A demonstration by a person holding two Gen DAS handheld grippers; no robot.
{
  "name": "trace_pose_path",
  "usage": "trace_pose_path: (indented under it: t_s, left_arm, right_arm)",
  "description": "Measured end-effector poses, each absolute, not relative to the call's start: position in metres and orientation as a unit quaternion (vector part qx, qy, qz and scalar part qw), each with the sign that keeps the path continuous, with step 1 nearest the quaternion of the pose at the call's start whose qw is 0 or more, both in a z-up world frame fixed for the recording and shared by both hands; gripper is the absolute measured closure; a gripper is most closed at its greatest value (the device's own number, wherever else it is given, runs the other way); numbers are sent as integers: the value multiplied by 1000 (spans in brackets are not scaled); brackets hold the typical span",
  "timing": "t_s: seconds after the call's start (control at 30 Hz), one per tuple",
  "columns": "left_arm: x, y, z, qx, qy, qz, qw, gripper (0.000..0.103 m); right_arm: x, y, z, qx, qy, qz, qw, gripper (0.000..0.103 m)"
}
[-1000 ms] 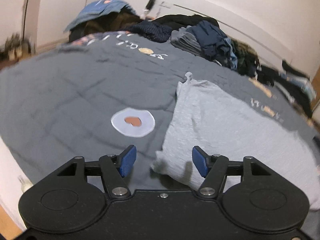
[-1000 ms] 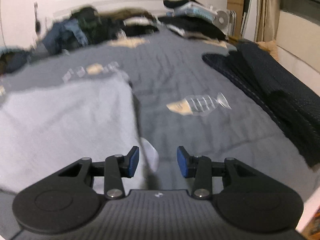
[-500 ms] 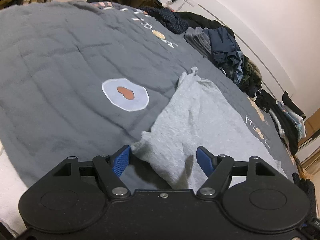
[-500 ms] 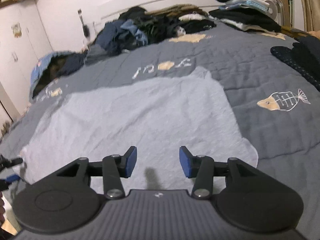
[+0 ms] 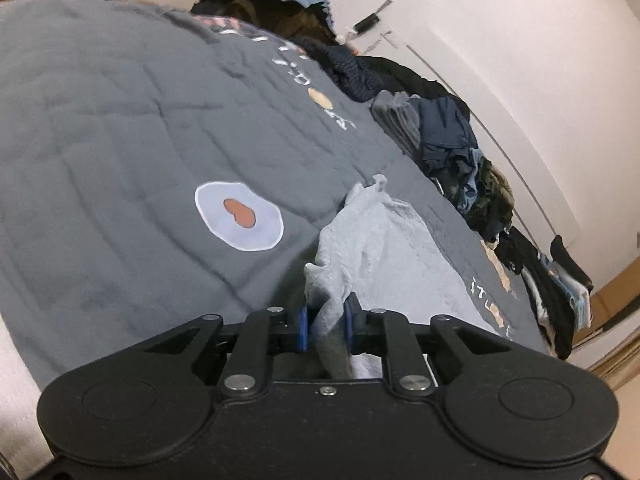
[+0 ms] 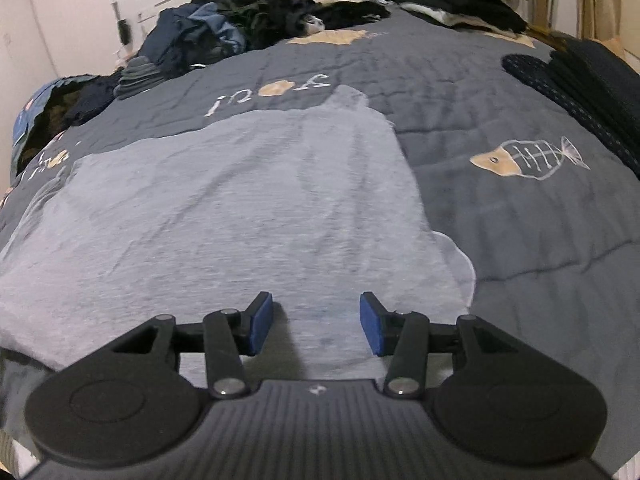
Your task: Fold clothes
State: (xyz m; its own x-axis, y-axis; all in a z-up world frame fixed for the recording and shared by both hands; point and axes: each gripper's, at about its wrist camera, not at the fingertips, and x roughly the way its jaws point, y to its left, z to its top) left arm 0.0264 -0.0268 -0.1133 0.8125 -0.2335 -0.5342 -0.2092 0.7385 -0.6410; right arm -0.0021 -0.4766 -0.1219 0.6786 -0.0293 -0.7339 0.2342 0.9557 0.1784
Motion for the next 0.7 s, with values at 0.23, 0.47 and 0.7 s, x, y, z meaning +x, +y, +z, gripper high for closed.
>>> trace_pose_path:
  t_s: [0.23, 0.47, 0.7]
  left_arm:
    - [33, -40, -125, -342, 334, -3, 878, 47]
    - [27, -41, -118, -336, 317, 3, 887, 87]
    - [34, -49, -120, -336, 334, 28, 880, 68]
  right_arm:
    - [-3, -479, -120, 133, 391, -73, 908, 56]
    - [-5, -484, -116, 144, 385, -73, 909, 56]
    - [-11, -489, -111, 153, 374, -70, 912, 56]
